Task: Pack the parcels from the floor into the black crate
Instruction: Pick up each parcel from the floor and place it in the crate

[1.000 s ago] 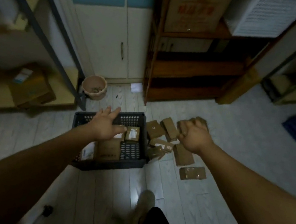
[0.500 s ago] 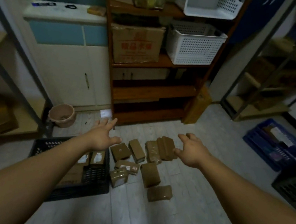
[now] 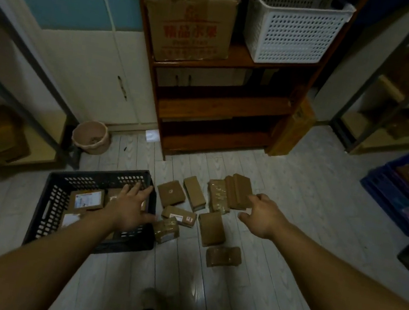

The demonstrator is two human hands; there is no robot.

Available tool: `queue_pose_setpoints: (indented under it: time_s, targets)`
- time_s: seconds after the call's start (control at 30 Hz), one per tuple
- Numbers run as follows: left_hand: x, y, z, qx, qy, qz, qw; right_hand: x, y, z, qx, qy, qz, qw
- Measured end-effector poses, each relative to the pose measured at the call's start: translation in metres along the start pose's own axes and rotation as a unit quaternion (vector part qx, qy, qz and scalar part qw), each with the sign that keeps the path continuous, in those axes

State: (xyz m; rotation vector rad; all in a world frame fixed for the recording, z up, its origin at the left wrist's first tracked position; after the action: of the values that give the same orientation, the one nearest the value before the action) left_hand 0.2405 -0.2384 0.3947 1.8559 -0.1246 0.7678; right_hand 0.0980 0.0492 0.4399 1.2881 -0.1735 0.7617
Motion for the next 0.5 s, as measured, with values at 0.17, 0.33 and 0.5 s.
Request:
queue_pose_setpoints:
  time_s: [0.17,0.33,0.5]
  targets:
    - [-0.044,-0.018,0.015,-0.017,0.034,0.033,0.999,-0.06,-0.023,0.025,-0.024,0.047,0.025,0.998]
    - [-0.082,-0.063,0.02,-0.026,0.05,0.038,0.998,-0.13,-0.086,0.042,-0.016,0.125,0.123,0.984]
    - [-0.159,-0.142,0.038,0.02,0.095,0.064,0.993,-0.227,-0.174,0.041,0.044,0.156,0.145,0.976]
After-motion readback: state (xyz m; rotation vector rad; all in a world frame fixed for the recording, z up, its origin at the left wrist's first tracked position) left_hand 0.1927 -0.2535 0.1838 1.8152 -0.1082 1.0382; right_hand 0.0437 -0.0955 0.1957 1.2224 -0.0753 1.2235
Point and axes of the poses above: each hand's wrist, its own x-axis away from the middle knuckle, its own y-axis out of the back of the hand, z = x × y, the point moved 9 cm from there along -x, towards the middle knuckle, and after that the axes turned 1 degree about y, right-handed, at the moved point
